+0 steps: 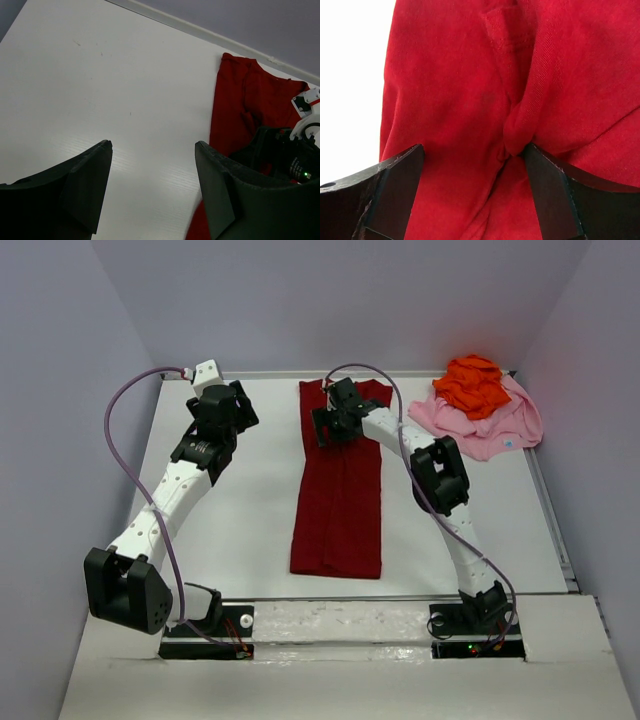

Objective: Fold and stack the t-shirts
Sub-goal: Rotate the rectangle-folded T-shirt at the center of the board.

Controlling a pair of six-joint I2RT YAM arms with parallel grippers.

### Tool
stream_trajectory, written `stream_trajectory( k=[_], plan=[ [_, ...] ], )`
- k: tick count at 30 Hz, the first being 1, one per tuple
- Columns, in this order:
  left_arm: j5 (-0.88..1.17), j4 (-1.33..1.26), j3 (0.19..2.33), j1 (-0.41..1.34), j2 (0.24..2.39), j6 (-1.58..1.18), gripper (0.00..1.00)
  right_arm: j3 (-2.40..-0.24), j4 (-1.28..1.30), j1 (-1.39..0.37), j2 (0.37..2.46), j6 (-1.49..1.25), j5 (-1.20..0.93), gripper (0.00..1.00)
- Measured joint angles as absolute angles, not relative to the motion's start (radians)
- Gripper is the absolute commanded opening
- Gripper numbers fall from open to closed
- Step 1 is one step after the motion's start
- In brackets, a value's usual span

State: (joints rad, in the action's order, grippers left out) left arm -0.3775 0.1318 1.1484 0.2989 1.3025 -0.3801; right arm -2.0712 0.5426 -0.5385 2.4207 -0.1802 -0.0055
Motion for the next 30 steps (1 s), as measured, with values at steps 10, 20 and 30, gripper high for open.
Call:
stream_trajectory(
  k=[10, 20, 30],
  plan=[
    [-0.372, 0.132, 1.148, 0.299, 1.303, -0.383, 0.77, -2.364, 0.557, -0.536, 2.609, -0.112, 0.118, 0.89],
    [-0.365, 0.132, 1.148, 0.299, 1.325, -0.387, 0.77, -2.388, 0.562, -0.503, 2.613, -0.074, 0.116, 0.89],
    [-0.337, 0.126, 1.148, 0.300, 1.329, -0.398, 0.77, -2.180, 0.597, -0.502, 2.167, -0.091, 0.089, 0.85]
  ],
)
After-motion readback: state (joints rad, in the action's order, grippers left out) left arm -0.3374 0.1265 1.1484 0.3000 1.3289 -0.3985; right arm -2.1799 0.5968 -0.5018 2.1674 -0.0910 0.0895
